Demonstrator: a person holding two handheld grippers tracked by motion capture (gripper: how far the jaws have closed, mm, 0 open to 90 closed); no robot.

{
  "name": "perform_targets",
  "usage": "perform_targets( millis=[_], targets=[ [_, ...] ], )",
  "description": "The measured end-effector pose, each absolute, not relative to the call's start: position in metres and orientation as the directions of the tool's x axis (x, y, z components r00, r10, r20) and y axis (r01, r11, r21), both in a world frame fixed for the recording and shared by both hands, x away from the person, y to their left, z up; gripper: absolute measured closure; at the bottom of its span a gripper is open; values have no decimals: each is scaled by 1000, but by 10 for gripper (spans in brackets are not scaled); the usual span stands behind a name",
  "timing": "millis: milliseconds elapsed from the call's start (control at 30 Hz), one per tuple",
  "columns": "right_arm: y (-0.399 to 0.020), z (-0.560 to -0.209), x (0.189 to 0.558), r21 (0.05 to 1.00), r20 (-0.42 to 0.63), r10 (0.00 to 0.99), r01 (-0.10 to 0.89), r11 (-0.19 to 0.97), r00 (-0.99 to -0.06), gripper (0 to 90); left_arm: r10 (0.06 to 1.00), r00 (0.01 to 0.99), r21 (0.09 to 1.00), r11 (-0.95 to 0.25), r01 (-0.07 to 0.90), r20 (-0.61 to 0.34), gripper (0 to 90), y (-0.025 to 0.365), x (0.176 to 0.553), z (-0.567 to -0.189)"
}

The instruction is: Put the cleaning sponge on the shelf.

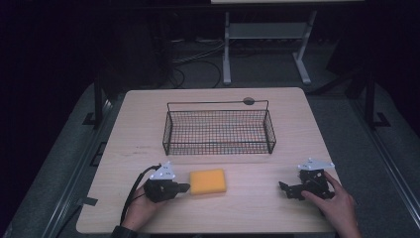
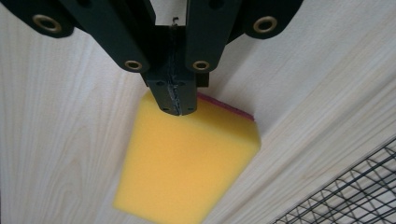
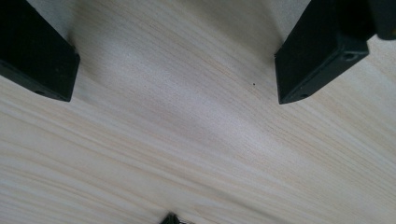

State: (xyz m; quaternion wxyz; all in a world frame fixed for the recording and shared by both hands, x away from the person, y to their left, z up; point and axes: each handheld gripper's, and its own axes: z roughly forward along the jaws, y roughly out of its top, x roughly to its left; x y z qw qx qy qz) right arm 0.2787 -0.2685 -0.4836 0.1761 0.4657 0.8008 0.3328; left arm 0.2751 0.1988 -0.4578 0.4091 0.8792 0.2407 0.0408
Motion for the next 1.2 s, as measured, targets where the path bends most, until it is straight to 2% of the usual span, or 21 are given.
perform_targets(
  millis=[633, 967, 1200],
  targets=[
    [-268, -484, 279, 697, 28, 863, 629, 345, -504, 0, 384, 914, 732, -583, 353, -135, 899, 177, 264, -457],
    [-268, -484, 279, 697, 29, 864, 629, 343, -503, 0, 397, 908, 721, -590, 364, -134, 897, 176, 263, -448],
    [-268, -484, 279, 697, 28, 863, 629, 345, -504, 0, 424, 900, 698, -615, 367, -99, 783, 175, 266, -441]
  ],
)
